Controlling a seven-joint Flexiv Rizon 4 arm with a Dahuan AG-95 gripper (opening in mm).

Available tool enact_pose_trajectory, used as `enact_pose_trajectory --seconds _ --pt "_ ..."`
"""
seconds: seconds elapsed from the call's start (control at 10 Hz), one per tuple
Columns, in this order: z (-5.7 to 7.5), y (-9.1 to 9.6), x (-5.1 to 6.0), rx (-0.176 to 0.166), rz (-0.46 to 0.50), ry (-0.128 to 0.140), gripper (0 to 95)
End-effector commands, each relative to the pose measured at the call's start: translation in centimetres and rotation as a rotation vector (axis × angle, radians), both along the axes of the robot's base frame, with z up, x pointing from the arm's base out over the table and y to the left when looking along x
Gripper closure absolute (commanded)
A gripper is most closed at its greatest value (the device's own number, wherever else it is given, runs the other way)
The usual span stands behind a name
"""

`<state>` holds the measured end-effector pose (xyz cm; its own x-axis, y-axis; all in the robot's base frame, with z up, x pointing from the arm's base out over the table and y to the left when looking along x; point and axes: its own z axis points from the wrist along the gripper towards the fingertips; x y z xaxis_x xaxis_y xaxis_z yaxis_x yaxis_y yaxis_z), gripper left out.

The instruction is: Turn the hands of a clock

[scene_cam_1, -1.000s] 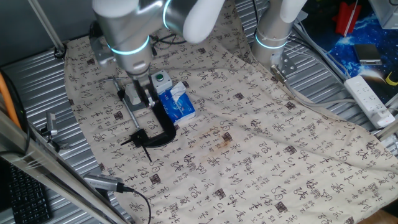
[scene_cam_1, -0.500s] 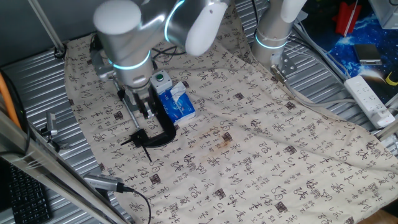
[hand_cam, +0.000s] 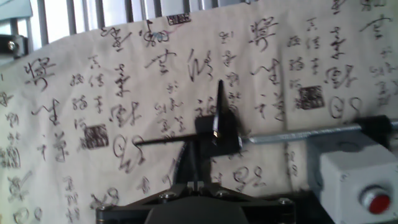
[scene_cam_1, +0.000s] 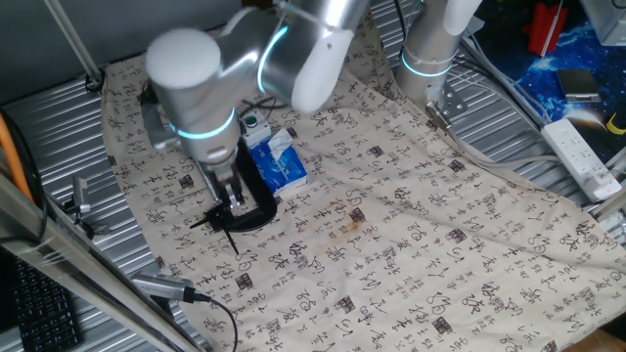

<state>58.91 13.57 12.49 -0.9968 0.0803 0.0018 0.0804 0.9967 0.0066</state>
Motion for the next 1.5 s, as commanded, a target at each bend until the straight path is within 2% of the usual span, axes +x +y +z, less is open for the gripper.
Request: enact_pose_trajectory --seconds 0.1,0.3,0.5,0.6,0.7,0.8,1.0,1.5 --pt "-0.5 0.7 0.3 -0.002 -0.011 -0.005 95.0" --pt "-1.6 1.5 0.6 -0.004 -0.020 -0.011 95.0" --pt "-3.0 2.3 0.8 -0.008 -0.032 -0.028 95.0" --pt "-4.6 2.8 0.5 -0.008 -0.040 -0.049 95.0" --pt "-5.8 2.9 0.2 -0.004 -0.041 -0.029 95.0" --pt "-6.0 2.9 0.2 -0.008 -0.038 -0.002 95.0" --pt "-5.2 3.0 0.3 -0.005 -0.035 0.005 95.0" --pt "-5.1 3.0 0.3 0.000 -0.019 -0.008 95.0"
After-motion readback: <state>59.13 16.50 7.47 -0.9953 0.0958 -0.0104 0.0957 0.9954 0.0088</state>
